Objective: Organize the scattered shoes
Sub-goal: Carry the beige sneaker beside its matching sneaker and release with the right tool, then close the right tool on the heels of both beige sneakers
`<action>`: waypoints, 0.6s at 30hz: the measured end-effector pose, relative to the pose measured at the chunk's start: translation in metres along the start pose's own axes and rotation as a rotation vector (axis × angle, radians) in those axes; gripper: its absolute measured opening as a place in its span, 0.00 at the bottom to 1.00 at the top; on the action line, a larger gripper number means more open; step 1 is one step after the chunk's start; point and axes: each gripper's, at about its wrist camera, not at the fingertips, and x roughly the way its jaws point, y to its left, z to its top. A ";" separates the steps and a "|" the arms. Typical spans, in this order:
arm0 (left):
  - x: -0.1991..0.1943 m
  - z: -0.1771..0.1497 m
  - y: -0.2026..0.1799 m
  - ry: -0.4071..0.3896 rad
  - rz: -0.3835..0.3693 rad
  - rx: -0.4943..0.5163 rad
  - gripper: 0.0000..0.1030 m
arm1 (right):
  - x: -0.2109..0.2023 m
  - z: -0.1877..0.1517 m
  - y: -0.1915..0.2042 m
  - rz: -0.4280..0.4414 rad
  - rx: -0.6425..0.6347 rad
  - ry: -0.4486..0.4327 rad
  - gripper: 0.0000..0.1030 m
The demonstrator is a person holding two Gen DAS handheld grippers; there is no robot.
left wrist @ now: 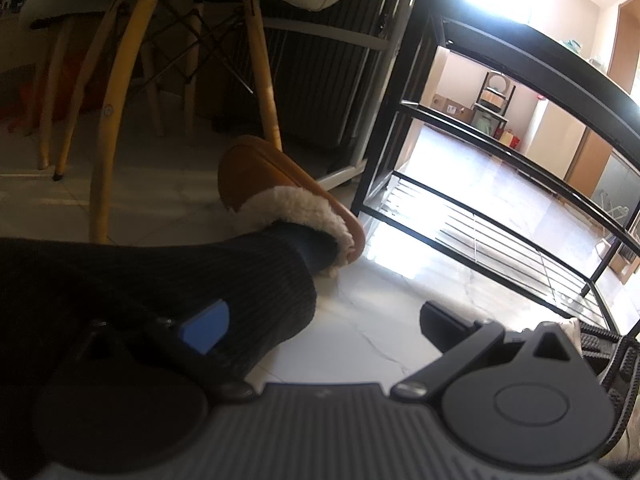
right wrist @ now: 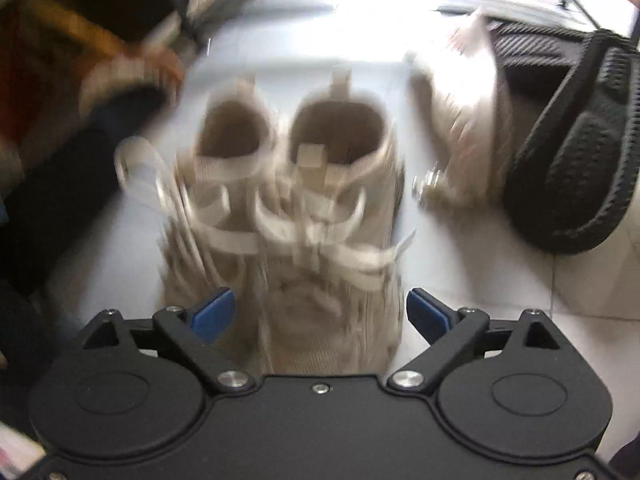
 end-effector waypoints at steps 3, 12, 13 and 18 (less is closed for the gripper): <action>0.000 0.000 -0.001 0.001 0.002 0.003 0.99 | -0.003 0.017 0.000 0.041 0.053 -0.075 0.96; 0.001 0.000 0.000 0.003 0.005 0.004 0.99 | 0.055 0.044 0.021 0.032 0.045 -0.122 0.93; 0.001 0.000 -0.001 0.004 0.008 0.006 0.99 | 0.062 0.042 0.025 0.018 0.017 -0.136 0.93; 0.003 0.001 -0.001 0.006 0.012 0.003 0.99 | 0.090 0.039 0.030 0.030 -0.012 -0.169 0.94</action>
